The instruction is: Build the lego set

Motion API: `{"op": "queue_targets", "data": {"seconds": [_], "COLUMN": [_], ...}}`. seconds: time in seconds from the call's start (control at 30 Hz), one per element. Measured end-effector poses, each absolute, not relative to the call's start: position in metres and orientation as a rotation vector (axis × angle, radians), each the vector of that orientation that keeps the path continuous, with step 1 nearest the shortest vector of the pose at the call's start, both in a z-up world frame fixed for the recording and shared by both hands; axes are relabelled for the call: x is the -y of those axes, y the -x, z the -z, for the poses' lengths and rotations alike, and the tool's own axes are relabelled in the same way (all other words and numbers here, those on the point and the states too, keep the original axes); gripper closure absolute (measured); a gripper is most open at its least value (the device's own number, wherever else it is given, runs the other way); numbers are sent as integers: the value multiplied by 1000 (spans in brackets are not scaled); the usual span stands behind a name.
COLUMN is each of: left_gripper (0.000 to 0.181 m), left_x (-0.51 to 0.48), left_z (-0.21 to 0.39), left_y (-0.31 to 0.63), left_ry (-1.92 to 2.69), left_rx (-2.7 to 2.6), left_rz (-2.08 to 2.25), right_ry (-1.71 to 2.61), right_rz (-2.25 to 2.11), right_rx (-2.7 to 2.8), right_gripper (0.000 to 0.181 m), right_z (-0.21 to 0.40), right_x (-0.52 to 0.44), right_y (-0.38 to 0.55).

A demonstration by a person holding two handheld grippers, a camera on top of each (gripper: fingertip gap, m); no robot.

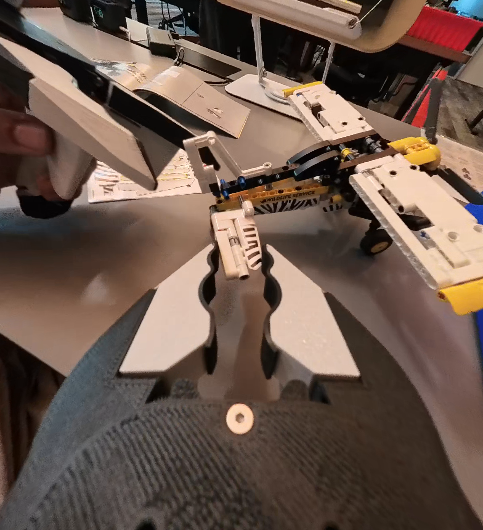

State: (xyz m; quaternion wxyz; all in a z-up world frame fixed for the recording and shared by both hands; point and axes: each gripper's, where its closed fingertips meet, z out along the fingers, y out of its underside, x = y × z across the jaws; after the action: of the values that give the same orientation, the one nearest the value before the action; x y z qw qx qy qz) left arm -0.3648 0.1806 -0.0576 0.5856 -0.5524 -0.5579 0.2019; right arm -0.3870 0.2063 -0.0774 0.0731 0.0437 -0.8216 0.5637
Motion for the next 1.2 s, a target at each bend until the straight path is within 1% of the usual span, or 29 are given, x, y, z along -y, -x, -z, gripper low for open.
{"op": "queue_targets", "data": {"seconds": [0.17, 0.4, 1.2], "left_gripper": [72, 80, 77], "left_x": [-181, -188, -188], "left_z": [60, 60, 60], "left_y": [372, 373, 372], "left_ry": [1315, 1307, 1293], "left_rx": [1267, 1224, 1222], "left_rz": [-462, -406, -396], "right_ry": [-127, -149, -165], "right_rz": [-1682, -1668, -1645], "right_rx": [2492, 2490, 2496], "right_gripper": [153, 153, 153], "right_z": [83, 82, 82], "right_x": [-200, -196, -188], "right_y": [386, 385, 385]}}
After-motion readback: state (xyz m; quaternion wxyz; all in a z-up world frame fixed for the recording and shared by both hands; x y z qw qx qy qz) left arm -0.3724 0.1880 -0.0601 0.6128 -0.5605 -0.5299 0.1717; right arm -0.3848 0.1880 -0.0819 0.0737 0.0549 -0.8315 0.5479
